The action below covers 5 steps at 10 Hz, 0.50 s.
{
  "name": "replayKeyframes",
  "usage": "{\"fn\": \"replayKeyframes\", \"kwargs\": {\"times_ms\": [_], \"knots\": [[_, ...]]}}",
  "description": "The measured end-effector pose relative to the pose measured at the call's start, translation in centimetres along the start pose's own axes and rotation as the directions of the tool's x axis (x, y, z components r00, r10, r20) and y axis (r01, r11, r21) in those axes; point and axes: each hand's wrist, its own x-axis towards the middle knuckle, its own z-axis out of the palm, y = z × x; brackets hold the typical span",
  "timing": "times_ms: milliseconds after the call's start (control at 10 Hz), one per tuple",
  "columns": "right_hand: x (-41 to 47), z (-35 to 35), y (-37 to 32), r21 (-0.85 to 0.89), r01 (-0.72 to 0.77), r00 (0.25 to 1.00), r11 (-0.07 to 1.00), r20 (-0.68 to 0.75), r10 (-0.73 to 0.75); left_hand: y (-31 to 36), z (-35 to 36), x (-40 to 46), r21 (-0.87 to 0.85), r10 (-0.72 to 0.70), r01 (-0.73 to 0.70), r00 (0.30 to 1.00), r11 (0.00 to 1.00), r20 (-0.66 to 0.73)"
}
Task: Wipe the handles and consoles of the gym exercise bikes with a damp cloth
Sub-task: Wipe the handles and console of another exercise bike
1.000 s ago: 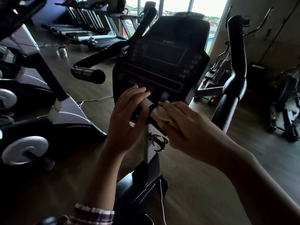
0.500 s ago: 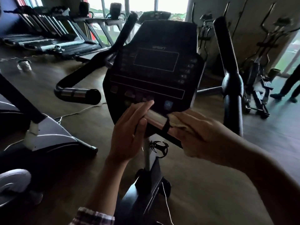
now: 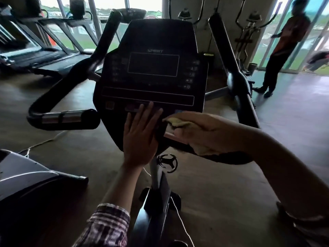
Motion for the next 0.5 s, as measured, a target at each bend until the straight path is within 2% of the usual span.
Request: {"fn": "replayKeyframes", "kwargs": {"times_ms": [200, 300, 400, 500], "knots": [[-0.3, -0.4, -0.3, -0.004, -0.102, 0.994, 0.995, 0.027, 0.102, -0.3, 0.3, -0.3, 0.074, -0.006, 0.002, 0.998, 0.997, 0.060], [-0.6, -0.5, -2.5, 0.183, -0.121, 0.992, 0.976, 0.068, 0.110, 0.1, 0.1, -0.1, 0.026, -0.016, 0.015, 0.999, 1.000, 0.042], [0.7, -0.3, -5.4, 0.224, -0.115, 0.993, 0.968, 0.061, 0.104, -0.1, 0.2, -0.3, 0.007, 0.005, -0.005, 0.999, 1.000, 0.036], [1.7, 0.1, -6.0, 0.072, -0.102, 0.994, 0.992, 0.051, 0.098, -0.5, 0.5, -0.4, 0.028, 0.031, -0.032, 0.999, 0.999, 0.042]]}}
